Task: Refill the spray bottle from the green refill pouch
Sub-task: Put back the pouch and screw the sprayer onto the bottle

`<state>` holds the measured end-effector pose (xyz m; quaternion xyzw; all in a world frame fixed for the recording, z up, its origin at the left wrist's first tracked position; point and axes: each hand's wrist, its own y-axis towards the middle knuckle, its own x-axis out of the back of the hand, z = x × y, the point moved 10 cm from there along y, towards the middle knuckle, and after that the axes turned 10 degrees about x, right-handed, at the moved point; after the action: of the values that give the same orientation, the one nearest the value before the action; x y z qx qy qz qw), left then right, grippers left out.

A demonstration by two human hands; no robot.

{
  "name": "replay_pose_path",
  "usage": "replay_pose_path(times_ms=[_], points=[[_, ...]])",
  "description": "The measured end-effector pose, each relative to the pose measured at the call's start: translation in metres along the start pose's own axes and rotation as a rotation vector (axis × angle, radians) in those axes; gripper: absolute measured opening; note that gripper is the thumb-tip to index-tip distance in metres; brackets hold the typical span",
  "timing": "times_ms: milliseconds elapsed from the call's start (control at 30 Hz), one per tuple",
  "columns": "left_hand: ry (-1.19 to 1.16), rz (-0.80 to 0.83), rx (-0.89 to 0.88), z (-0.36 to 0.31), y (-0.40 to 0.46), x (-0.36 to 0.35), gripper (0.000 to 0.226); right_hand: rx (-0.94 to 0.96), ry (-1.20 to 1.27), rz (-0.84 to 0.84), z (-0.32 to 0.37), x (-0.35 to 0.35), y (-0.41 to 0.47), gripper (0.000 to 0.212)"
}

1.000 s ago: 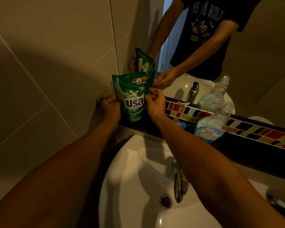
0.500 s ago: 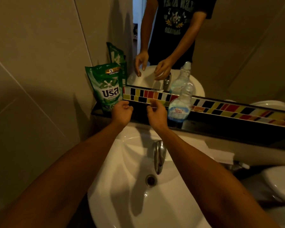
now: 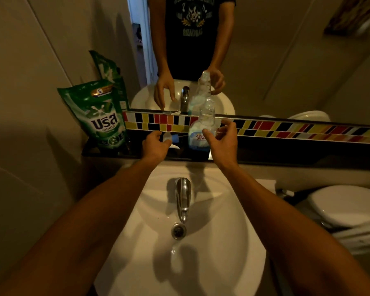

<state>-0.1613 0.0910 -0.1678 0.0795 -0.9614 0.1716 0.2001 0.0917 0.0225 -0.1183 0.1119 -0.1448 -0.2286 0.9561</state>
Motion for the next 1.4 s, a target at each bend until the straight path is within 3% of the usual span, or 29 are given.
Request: replay_pose_path(times_ms=[167,367,567,733,900,1400], points=[[0.054,-0.017,0.010,-0.001,0.016,-0.014,0.054,0.001,-0.013,0.134,-0.002,-0.008,0.034,0.071],[0.158,-0.088,0.084,0.011,0.034,-0.023,0.057,-0.005,0.015,0.310,0.002,-0.033,0.058,0.060],[0.148,-0.105,0.134,0.018,0.037,-0.030,0.043,-0.038,0.080,0.412,0.001,-0.043,0.060,0.053],[-0.014,-0.047,0.180,0.027,0.038,-0.028,0.042,-0.028,0.079,0.435,0.004,-0.042,0.056,0.052],[-0.208,0.015,0.119,0.015,0.030,-0.010,0.039,0.009,0.073,0.393,0.020,-0.025,0.047,0.049],[-0.478,0.102,-0.133,-0.113,-0.041,0.085,0.046,0.081,-0.049,0.386,0.067,0.050,-0.011,0.034]])
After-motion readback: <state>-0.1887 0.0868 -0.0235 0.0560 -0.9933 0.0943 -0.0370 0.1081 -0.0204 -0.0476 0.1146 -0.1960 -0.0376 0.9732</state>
